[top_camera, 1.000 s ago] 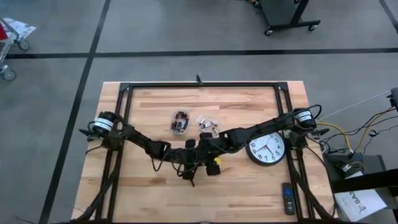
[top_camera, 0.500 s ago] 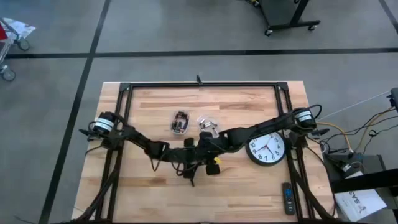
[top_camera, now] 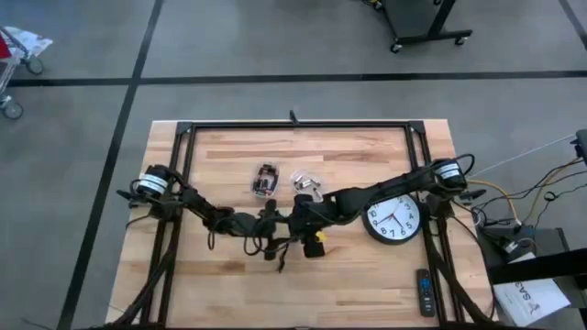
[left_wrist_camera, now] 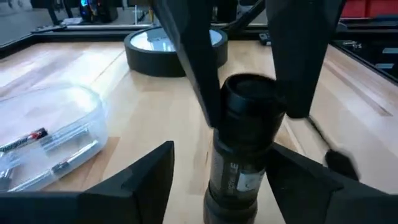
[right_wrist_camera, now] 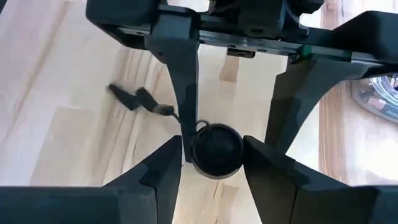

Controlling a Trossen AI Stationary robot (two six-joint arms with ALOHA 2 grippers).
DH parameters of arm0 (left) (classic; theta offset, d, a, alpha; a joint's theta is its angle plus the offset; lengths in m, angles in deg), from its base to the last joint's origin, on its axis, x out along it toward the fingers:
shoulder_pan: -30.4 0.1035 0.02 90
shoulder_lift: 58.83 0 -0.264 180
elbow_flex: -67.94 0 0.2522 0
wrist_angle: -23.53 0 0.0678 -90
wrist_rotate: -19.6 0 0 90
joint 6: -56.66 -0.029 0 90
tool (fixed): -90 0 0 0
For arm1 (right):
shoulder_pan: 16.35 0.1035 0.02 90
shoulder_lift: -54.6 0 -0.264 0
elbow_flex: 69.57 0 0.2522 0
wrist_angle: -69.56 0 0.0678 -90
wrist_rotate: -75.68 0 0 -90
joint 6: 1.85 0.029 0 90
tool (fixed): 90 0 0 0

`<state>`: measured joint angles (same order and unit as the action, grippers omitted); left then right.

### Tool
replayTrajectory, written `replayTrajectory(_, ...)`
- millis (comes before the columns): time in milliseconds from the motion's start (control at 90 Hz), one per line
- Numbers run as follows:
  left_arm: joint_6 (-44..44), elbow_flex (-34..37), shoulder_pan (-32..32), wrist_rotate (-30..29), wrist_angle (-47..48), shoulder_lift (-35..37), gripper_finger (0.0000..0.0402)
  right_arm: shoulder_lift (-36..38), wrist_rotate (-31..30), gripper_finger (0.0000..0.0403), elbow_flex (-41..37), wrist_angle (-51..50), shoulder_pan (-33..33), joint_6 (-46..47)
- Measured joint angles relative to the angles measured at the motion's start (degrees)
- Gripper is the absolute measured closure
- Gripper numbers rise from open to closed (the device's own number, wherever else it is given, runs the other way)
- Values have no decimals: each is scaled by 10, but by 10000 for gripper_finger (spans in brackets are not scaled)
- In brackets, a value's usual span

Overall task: Insert battery
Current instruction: Open the black flashlight cover

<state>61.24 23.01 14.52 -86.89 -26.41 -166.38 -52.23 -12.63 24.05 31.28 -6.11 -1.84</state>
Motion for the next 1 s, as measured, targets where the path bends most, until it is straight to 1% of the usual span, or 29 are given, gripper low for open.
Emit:
replayTrajectory(189, -5, -21, -1, 0, -7, -33, 196, 0, 0, 266, 0, 7, 0, 1)
replayTrajectory(278, -1, -26, -1, 0, -7, -49, 209, 0, 0, 273, 0, 8, 0, 6)
replayTrajectory(356, 4, -26, -1, -1, -8, -54, 232, 0, -2, 281, 0, 8, 0, 7)
replayTrajectory(500, 4, -26, -2, -1, -9, -55, 301, 1, -5, 290, 0, 6, -1, 8)
replayTrajectory(522, 5, -26, -2, -1, -9, -55, 306, 1, -4, 291, 0, 6, -1, 9)
replayTrajectory(756, 6, -26, -2, -2, -12, -55, 307, 1, -5, 278, 0, -5, -1, 16)
replayTrajectory(878, 6, -26, -2, -3, -12, -55, 306, 1, -5, 284, 0, -10, -1, 19)
replayTrajectory(922, 6, -26, -2, -3, -14, -55, 292, 1, -5, 287, 0, -10, -1, 19)
replayTrajectory(1000, 7, -25, -2, -11, -27, -55, 244, 1, -3, 292, -1, -13, 0, 20)
